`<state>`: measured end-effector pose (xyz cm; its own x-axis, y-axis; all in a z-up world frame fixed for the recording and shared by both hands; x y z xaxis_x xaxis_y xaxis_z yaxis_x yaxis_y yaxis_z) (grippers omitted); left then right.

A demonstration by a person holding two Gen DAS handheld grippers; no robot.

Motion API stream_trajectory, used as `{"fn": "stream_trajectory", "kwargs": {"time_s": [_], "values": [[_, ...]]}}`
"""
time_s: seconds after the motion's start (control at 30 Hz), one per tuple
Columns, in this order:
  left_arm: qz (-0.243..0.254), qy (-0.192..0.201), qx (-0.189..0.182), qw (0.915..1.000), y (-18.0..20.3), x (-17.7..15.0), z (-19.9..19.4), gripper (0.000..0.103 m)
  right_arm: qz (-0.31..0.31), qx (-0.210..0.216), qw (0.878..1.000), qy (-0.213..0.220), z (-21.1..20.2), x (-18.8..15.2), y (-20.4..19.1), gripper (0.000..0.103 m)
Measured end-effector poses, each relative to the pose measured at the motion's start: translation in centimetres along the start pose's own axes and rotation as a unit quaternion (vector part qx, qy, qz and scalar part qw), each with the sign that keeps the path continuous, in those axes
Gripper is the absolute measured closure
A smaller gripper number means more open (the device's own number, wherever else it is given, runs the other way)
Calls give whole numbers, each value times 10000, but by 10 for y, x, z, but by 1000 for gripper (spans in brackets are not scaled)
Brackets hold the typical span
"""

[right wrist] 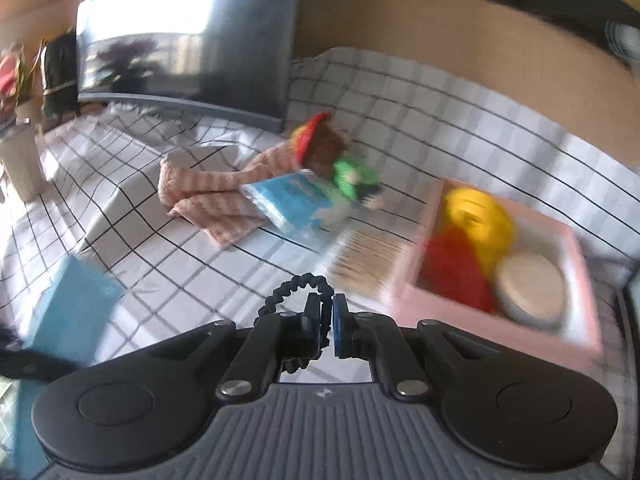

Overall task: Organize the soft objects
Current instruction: 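Lower the blue mask into the pink box with the left gripper while the right carries the bracelet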

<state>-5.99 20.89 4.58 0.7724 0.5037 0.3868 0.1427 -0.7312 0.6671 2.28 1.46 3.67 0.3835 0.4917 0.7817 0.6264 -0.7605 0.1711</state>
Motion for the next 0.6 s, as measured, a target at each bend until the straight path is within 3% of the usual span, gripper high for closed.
{"fn": "stream_trajectory", "kwargs": {"time_s": [0.13,0.23,0.33,0.6], "values": [[546,-300,-264,9977,42,7,25,95,110,-720,9973,-87,-46,-38,21,97],[896,-297,-645,9934,80,25,39,95,429,-1013,9936,-269,-68,-64,36,97],[1200,-14,-910,9886,120,54,51,95,777,-1383,9867,-346,-86,-88,50,97],[1721,801,-1343,9726,213,121,106,95,1558,-1823,9707,-147,-121,-128,68,97]]}}
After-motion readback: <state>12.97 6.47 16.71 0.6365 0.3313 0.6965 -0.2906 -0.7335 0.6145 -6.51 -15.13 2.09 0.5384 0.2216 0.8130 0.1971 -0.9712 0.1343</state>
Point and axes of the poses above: each gripper's, at about its wrist camera, not at the fingertips, and z roughly the way its jaws point, y to its right, x to its top, the point moved 3 cm from there along z, roughly the way its jaws point, and after that the axes turned 10 degrees about -z, right-handed, at the moved point
